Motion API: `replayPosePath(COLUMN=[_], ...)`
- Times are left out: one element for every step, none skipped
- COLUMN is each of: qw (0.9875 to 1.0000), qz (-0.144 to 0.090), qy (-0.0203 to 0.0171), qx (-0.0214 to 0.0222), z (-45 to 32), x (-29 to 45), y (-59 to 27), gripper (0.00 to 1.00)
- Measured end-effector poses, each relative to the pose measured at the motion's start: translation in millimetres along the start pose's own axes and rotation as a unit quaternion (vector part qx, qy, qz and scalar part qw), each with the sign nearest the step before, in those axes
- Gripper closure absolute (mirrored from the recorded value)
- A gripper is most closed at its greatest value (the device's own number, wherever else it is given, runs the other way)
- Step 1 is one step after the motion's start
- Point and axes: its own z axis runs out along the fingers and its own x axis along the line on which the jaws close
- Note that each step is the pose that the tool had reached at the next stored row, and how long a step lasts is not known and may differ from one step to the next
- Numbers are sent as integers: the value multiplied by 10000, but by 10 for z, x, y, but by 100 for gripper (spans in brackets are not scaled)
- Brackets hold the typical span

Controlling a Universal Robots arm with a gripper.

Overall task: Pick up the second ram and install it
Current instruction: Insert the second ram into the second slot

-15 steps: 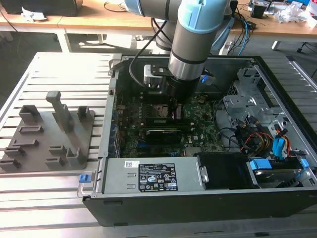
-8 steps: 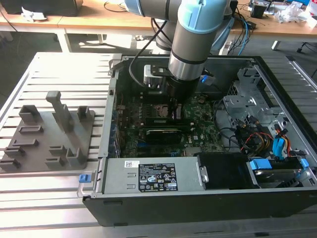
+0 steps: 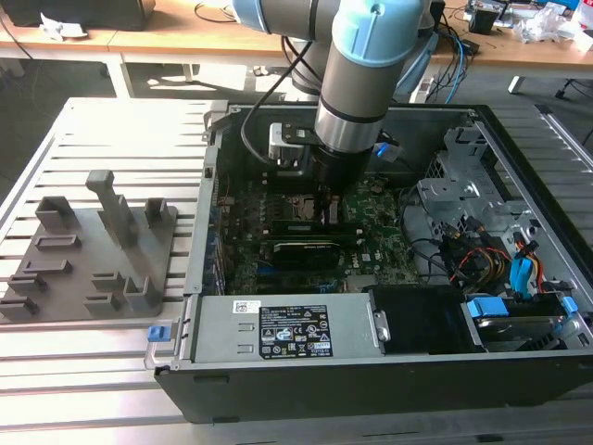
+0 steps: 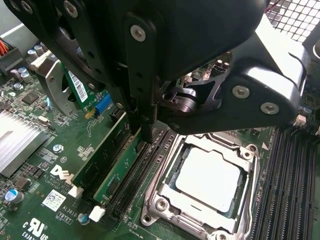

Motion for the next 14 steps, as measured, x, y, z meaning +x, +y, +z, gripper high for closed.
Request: replayPosePath(qw=[10000,10000,10000,10000,10000,10000,10000,10000,10000,10000,10000,10000,10000,10000], qz=[0,0,0,1,4,5,6,6,7,7,5,6,6,5], qy=[0,1,0,1,1,2,3,2,2,1,-4,-2,1,0], qx=[0,0,0,0,0,-1,-2,-1,-1,-1,3,0,0,2], z=[3,7,18,27,42,53,68,75,76,78,83,83,72,-8], x=[0,0,0,1,1,2,2,2,2,2,0,1,2,-1], y=[0,0,-1,-2,-3,-4,-5,-5,-5,-6,-7,-7,-5,1], gripper=[86,86,86,86,86,86,86,86,86,86,86,78,78,78])
